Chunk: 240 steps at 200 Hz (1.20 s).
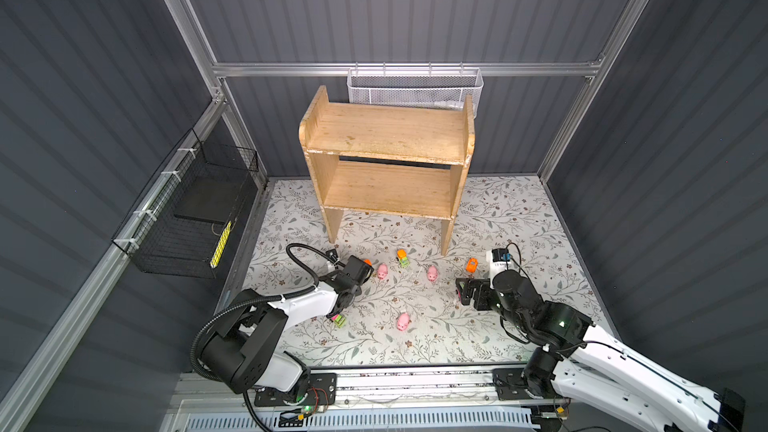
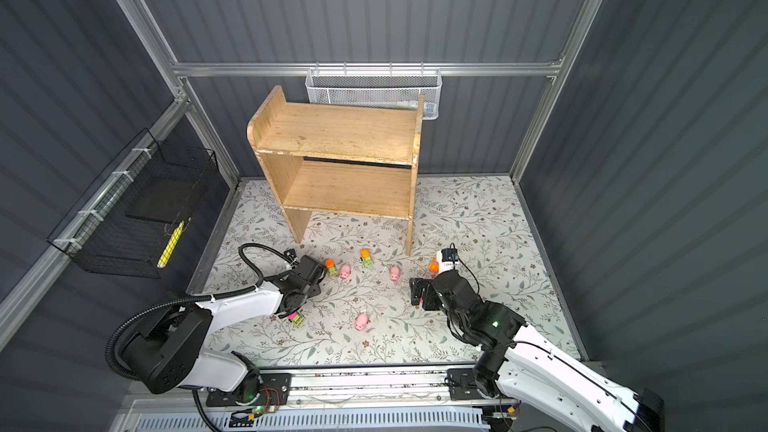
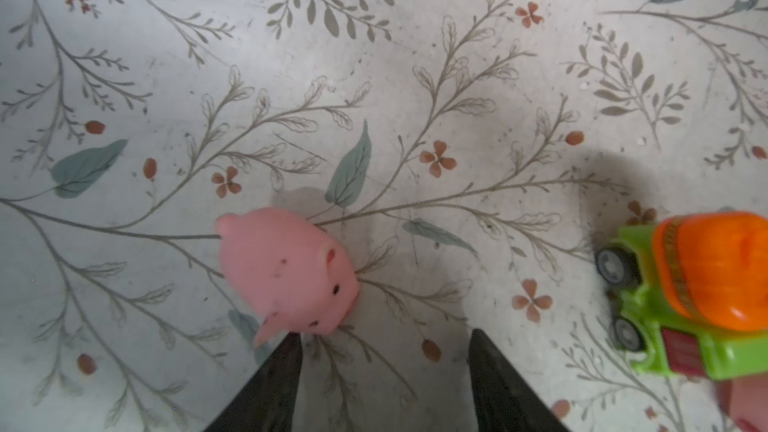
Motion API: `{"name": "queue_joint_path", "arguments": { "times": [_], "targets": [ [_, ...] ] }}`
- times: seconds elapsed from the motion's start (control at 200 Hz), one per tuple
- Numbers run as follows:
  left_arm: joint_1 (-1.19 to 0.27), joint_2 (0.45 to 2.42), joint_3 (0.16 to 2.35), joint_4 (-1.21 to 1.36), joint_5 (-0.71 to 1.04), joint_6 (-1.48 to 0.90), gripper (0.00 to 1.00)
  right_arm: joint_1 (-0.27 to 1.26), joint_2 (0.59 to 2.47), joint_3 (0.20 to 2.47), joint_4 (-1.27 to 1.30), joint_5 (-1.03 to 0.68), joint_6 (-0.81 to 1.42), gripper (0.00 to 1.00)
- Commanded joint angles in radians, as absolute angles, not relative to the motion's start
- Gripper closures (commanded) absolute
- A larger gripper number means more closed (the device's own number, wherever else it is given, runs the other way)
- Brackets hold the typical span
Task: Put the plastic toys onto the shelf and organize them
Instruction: 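Lower the left gripper around the pink pig and close on it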
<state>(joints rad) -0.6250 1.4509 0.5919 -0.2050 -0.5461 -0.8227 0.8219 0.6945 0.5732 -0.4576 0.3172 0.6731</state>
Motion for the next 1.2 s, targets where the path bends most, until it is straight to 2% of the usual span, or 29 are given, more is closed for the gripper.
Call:
{"name": "queue_joint_path", "arguments": {
  "times": [0.0,0.815,0.895,0.996,1.196],
  "targets": [
    [-0.624,1.422,0.600,-0.243,-0.615,-0.844,0.35,0.827,0.695,0.576,-0.459,0.316,0.676,0.01],
    [-0.558,1.546,0.683,-0.299,-0.641,-0.925,0.35,0.827,0.699,0.580,-0.443,0.303,0.628,0.01],
    [-0.557,1.546,0.681,-0.298,-0.650,-0.925,0.37,0.827,0.711,0.583,-0.439,0.298,0.624,0.01],
    [-0.552,1.547,0.674,-0.291,-0.657,-0.924,0.46,0.827,0.725,0.588,-0.434,0.286,0.616,0.01],
    [-0.550,1.543,0.636,-0.237,-0.665,-0.926,0.47,0.827,0.733,0.583,-0.427,0.277,0.615,0.01]
  ]
}}
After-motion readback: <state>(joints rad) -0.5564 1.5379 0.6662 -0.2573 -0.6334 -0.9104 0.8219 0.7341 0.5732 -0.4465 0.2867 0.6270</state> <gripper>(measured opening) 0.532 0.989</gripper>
